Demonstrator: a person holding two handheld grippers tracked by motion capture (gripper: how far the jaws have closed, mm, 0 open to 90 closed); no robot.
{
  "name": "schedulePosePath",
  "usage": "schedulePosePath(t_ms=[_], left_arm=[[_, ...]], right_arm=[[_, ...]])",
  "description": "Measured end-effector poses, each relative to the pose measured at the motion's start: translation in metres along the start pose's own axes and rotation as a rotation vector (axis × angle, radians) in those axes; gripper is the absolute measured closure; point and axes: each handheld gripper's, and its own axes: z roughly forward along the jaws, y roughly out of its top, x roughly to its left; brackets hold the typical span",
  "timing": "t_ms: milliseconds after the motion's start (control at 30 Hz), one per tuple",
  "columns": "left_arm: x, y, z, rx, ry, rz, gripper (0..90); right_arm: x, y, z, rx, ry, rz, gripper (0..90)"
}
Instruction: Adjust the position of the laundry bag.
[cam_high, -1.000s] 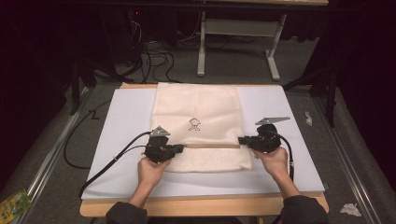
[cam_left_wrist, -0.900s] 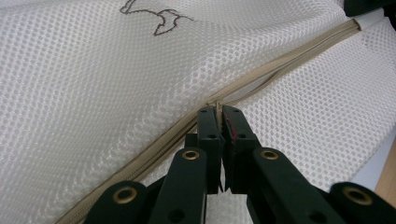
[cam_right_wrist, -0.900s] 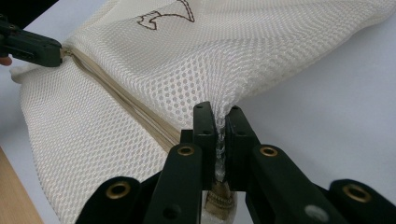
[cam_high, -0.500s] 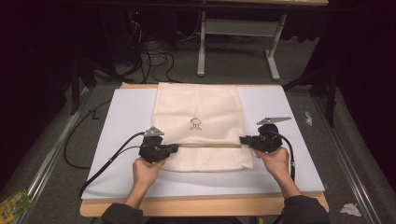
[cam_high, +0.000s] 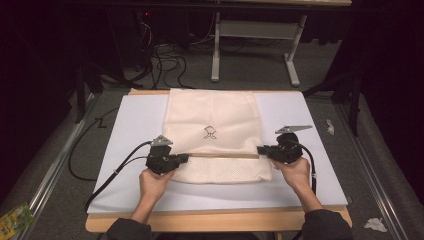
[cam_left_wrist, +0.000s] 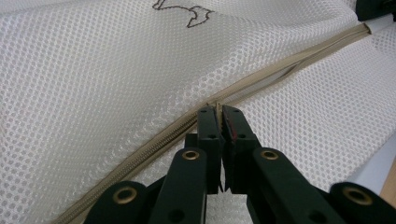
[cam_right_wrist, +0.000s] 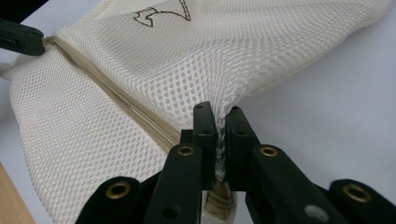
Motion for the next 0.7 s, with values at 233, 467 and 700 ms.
schedulePosePath(t_ms=[233,467,700], left_arm=[[0.0006,0.0002,-0.0010,0.003,-0.004,0.000,87.4],[0.0034,-0.0010,-0.0036,-0.002,0.012,-0.007,87.4],[0.0066,-0.0021,-0.0063,-0.002,0.019,-0.013,87.4]], right_arm=[[-0.0011,-0.0001,-0.0006,-0.007,0.009,0.007,86.9],[-0.0023,-0.0004,-0.0019,-0.009,0.003,0.010,86.9],[-0.0055,-0.0027,-0.0038,-0.012,0.000,0.021,86.9]])
